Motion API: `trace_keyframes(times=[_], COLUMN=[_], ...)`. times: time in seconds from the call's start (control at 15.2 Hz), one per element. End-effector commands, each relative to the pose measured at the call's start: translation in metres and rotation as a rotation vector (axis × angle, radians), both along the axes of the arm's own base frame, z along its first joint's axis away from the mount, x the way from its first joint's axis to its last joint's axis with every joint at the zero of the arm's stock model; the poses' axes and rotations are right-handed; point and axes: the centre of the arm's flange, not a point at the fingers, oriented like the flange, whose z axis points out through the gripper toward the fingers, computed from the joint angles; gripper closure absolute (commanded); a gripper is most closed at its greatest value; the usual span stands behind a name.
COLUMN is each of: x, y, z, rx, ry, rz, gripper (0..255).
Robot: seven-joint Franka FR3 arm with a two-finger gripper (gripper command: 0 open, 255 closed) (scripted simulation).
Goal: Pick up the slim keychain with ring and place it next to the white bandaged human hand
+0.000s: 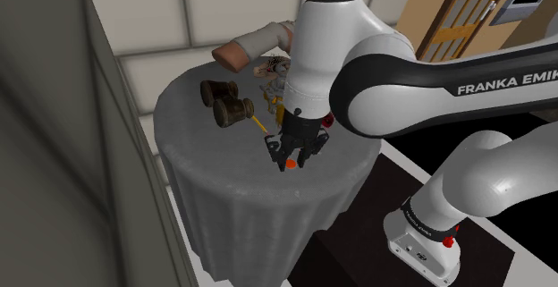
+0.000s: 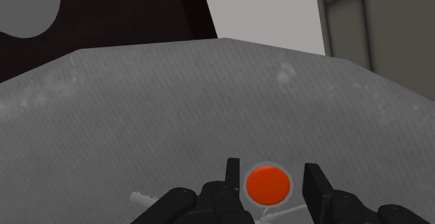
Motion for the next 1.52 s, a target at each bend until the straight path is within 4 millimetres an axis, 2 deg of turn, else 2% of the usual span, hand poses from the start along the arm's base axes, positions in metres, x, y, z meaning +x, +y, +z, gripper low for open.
trace_keyframes(times=[0.0, 1.45], x=[0.000, 0.000], y=[0.000, 0.000], z=[-0.006, 0.110], rx=[-0.005, -0.005], ry=[0.011, 0.011], rz=[0.000, 0.000], gripper=[255, 255])
